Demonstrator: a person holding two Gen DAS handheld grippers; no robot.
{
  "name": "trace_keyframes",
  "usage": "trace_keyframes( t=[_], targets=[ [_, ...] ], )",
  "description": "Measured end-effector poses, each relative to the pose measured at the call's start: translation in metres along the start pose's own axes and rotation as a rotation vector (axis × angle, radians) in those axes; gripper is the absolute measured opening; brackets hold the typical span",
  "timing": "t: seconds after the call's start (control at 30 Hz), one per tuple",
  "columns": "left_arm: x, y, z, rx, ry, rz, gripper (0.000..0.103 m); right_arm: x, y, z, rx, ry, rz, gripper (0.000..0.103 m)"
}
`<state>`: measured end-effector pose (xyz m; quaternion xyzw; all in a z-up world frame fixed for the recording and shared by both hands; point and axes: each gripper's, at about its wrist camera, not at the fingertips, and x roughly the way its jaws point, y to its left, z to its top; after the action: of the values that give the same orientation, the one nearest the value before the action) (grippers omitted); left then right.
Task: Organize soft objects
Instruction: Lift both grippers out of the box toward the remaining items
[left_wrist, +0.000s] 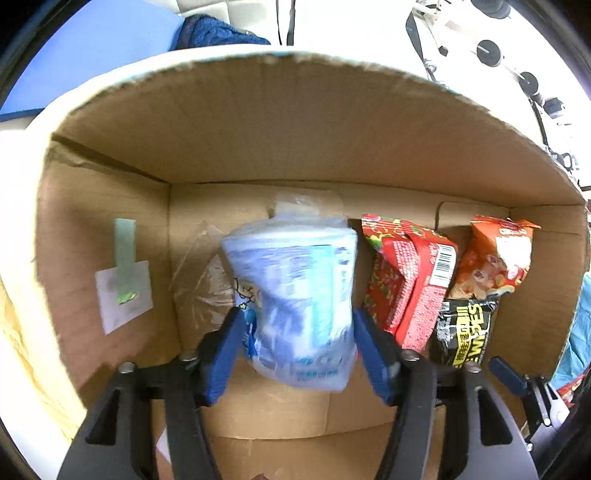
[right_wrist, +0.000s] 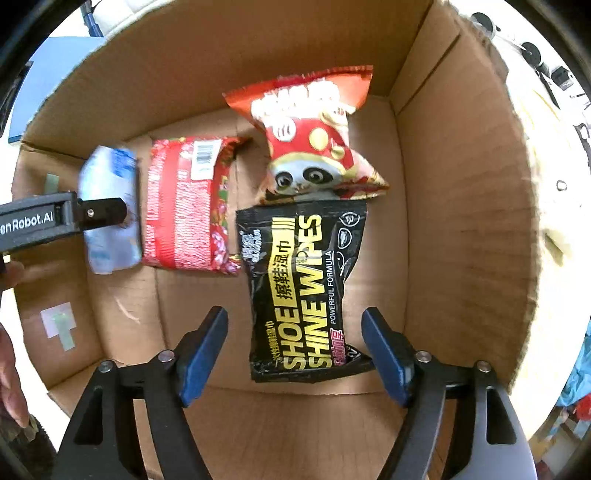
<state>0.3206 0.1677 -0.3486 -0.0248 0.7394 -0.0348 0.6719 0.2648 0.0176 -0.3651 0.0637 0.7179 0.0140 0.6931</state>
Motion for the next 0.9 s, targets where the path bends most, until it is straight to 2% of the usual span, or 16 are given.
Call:
trace_keyframes(
  t=[0.13,0.2,0.23,0.27,0.37,0.6,0.9],
  targets=[
    [-0.012,-0.006,-0.008,0.012,-0.037,0.010,0.066,-0.020,0.001,-0.005,-0.005,-0.028,-0.001,0.082],
    [-0.017,-0.008,-0.011,0.012,-0.051,0.012,0.075,-0.027,0.002,-0.006,-0.008,-0.037,0.004,0.083],
    [-0.018,-0.010,-0.017,0.012,-0.063,0.013,0.084,-0.032,0.002,-0.008,-0.012,-0.046,0.000,0.085],
    [-0.021,-0.011,-0.020,0.012,-0.072,0.016,0.089,-0.037,0.002,-0.010,-0.016,-0.056,-0.004,0.090],
    [-0.035,-0.003,-0.028,0.002,-0.108,0.017,0.096,-0.050,0.001,-0.013,-0.024,-0.077,-0.005,0.099],
    [-0.062,0.002,-0.063,-0.018,-0.177,0.009,0.097,-0.083,-0.006,-0.030,-0.041,-0.129,-0.004,0.103],
    [-0.129,-0.007,-0.116,0.015,-0.321,0.023,0.097,-0.129,-0.007,-0.065,-0.074,-0.225,0.013,0.103]
  ],
)
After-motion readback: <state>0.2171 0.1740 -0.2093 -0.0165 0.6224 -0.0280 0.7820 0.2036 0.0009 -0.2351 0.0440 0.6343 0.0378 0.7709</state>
